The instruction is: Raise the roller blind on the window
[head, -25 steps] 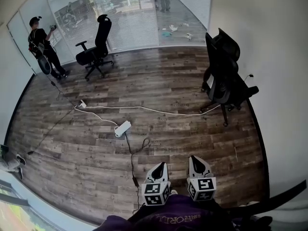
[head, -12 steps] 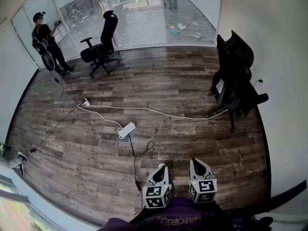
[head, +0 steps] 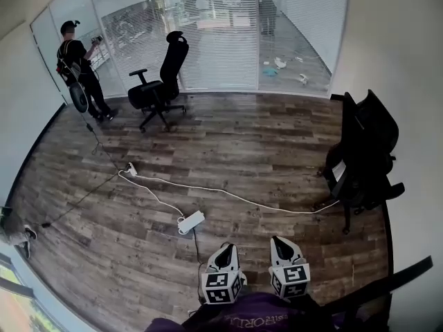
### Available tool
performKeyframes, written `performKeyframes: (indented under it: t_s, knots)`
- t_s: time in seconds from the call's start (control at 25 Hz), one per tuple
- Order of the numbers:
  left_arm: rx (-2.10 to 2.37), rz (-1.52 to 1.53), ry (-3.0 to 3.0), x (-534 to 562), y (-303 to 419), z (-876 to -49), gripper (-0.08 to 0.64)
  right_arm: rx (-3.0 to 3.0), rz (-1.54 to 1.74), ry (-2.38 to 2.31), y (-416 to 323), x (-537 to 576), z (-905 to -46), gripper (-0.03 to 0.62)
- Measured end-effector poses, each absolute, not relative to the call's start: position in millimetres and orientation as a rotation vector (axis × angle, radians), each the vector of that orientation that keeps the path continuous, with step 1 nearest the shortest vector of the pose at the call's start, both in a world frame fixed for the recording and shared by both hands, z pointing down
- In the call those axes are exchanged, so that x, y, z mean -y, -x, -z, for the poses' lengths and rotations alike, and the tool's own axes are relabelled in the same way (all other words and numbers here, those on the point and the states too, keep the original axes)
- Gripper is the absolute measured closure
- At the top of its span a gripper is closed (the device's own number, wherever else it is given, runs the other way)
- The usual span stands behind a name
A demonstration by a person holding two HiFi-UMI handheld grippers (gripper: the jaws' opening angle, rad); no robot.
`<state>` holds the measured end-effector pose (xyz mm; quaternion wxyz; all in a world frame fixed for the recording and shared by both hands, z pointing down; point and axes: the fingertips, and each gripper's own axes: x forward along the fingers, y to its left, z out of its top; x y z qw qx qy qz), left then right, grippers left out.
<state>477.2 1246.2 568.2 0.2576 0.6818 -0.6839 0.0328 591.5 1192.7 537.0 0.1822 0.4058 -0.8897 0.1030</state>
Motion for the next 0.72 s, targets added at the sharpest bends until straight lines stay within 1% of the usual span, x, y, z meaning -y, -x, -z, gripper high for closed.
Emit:
performKeyframes:
  t_s: [0.2, 0.44, 0.72]
  knots:
    - [1.884, -0.073, -1.79, -1196, -433, -579, 0.56, 2.474, -0.326, -1.115, -561, -1147, -554, 0.597]
    - [1.859, -0.06, -1.702, -1145, -420, -601, 0.56, 2.495, -0.351, -1.019, -528, -1085, -564, 0.597]
    - [1.929, -0.026, -1.614, -1016, -378, -601, 0.56, 2.528, -0.285, -0.894, -475, -939, -560, 0.597]
